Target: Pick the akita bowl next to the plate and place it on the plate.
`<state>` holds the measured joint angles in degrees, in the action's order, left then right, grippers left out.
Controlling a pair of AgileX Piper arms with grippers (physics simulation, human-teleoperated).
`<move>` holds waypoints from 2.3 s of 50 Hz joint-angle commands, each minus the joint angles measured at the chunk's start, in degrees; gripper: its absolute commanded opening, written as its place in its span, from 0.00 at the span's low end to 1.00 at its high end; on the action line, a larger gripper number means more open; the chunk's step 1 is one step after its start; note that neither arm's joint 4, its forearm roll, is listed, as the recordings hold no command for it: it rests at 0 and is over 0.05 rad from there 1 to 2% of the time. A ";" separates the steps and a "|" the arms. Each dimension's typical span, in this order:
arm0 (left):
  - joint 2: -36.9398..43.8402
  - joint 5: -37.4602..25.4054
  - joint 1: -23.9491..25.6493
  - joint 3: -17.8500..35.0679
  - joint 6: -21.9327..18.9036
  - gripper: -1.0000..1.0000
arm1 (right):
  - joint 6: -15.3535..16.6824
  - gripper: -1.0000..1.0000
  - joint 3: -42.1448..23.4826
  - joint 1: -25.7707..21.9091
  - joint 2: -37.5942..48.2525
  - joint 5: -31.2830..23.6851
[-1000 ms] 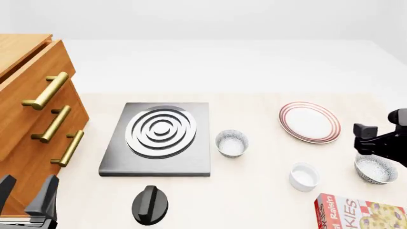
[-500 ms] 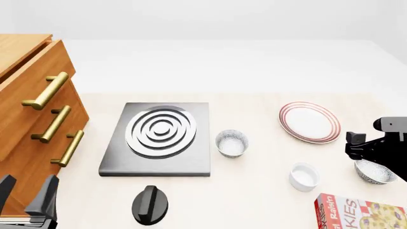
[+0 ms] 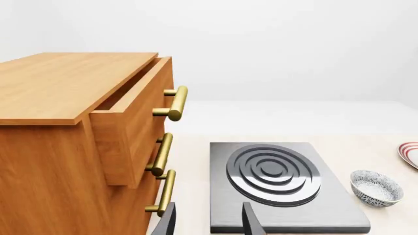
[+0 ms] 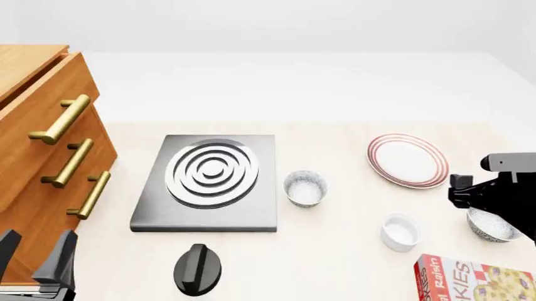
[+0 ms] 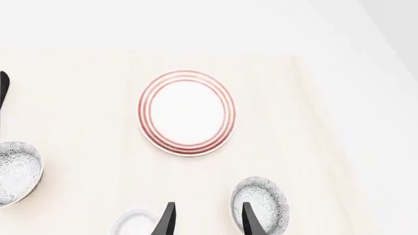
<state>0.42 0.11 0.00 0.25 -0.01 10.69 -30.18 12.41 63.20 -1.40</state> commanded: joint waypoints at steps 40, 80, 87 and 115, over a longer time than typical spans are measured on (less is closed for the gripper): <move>0.00 0.00 -0.01 0.00 0.00 1.00 | 1.81 1.00 -2.74 2.86 11.91 6.05; 0.00 0.00 0.01 0.00 0.01 1.00 | 2.81 1.00 0.15 4.81 24.75 14.58; 0.00 0.00 0.00 0.00 -0.01 1.00 | 2.63 1.00 0.42 5.99 26.47 17.02; -0.02 0.00 -0.03 0.00 -0.12 1.00 | 3.55 1.00 -0.51 6.94 26.98 15.94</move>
<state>0.41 0.11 -0.01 0.25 -0.07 14.02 -30.67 19.11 89.46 14.45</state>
